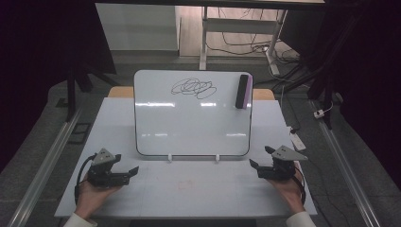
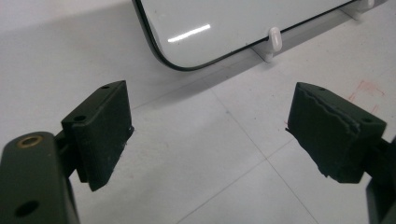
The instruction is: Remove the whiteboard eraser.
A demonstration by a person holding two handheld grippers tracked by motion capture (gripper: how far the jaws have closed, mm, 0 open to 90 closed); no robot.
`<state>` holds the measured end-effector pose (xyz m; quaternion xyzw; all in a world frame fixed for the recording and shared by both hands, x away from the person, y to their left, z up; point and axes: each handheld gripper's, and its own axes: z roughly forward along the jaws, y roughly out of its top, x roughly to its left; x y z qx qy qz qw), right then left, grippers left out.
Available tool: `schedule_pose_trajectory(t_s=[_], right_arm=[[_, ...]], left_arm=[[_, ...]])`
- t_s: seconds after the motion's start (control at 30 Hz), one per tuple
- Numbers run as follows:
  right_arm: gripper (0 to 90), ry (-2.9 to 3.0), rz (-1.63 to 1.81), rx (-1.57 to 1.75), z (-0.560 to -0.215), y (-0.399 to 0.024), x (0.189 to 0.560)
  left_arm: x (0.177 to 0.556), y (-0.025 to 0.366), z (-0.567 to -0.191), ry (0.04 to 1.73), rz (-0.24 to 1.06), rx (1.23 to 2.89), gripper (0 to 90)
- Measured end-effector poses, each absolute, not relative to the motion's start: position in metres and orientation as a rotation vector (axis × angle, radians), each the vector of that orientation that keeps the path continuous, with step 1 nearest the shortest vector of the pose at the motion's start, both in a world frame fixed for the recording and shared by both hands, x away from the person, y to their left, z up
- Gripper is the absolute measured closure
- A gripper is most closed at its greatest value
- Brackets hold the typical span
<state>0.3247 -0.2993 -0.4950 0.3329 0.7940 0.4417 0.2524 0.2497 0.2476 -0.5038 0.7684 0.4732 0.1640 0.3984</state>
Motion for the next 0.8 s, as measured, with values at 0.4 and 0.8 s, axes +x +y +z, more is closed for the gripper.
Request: schedule_pose_trajectory(t_s=[0.4, 0.8], right_arm=[[19.3, 2.149, 1.165, 0.91, -0.4954, -0.296, 0.3224], [19.6, 2.144, 1.144, 0.914, -0.4962, -0.2948, 0.3197]], left_arm=[[0.2497, 0.2483, -0.505, 1.198, 0.404, 1.942, 14.9], [0.2529, 0.248, -0.5061, 1.183, 0.395, 1.949, 14.9]])
